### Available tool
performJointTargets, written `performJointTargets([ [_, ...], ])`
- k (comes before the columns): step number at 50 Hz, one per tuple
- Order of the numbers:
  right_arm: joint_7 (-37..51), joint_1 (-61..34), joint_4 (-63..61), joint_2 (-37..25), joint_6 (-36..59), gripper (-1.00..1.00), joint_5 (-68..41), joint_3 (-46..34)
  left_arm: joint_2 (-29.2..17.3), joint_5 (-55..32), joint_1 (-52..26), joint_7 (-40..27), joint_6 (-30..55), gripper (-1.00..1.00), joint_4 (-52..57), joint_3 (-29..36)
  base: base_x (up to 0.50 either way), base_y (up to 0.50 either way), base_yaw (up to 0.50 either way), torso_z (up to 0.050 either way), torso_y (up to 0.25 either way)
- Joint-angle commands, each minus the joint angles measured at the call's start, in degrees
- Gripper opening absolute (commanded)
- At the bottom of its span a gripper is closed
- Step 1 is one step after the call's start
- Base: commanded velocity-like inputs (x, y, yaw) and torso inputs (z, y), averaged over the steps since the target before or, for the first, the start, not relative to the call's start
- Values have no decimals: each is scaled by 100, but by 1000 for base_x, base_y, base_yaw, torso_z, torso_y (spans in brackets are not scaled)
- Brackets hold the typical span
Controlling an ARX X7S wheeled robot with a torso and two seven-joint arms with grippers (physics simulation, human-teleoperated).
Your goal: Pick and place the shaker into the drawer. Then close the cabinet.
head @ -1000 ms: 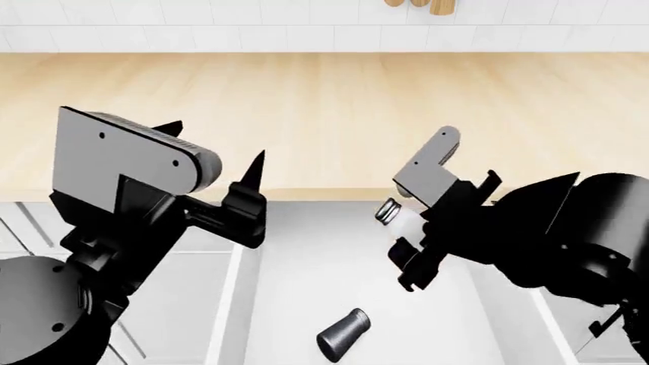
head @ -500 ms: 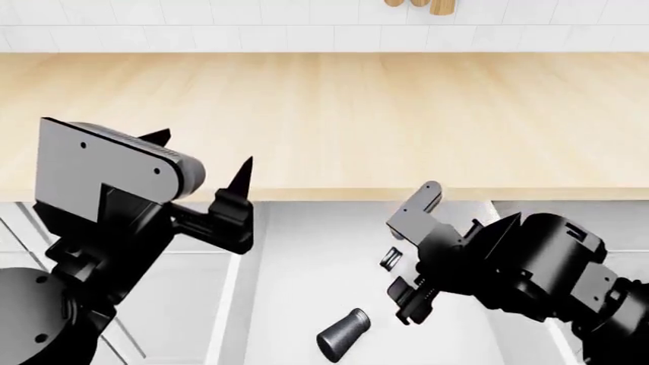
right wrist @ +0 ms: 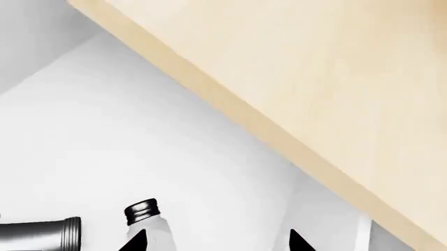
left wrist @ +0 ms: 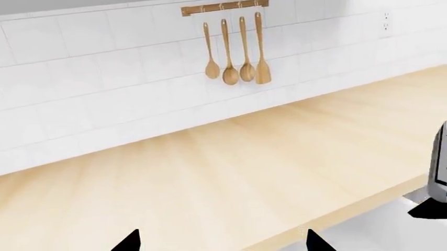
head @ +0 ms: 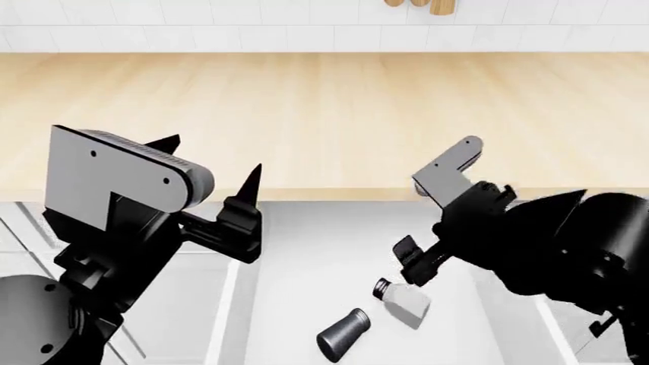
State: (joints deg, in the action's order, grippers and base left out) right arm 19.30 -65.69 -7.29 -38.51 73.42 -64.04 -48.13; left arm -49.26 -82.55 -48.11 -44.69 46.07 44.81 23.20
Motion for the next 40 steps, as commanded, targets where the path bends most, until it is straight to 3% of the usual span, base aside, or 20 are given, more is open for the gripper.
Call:
performJointTargets([
  [1,1903,-356,-1394,-356,266,100,-1564,1691,158,16,-29,-42,0,100,-6,90,0,0,0,0,0],
  [7,2773,-389,-1891,-394,-76,100,-2084,2296,227,23,33,-147,-90,100,-69,62,0,19,0,0,0],
  [12,3103,-509,-2088,-316,-105,100,-2266,2356,228,-168,-111,-251,-31,100,-104,67,-19,500,0,0,0],
  [23,3264,-532,-2165,-285,-82,100,-2120,2232,254,16,78,-154,-83,100,-41,132,-183,501,0,0,0],
  [40,3294,-481,-2218,-199,-105,100,-2034,2055,292,184,180,-36,-128,100,-78,195,-426,420,0,0,0],
])
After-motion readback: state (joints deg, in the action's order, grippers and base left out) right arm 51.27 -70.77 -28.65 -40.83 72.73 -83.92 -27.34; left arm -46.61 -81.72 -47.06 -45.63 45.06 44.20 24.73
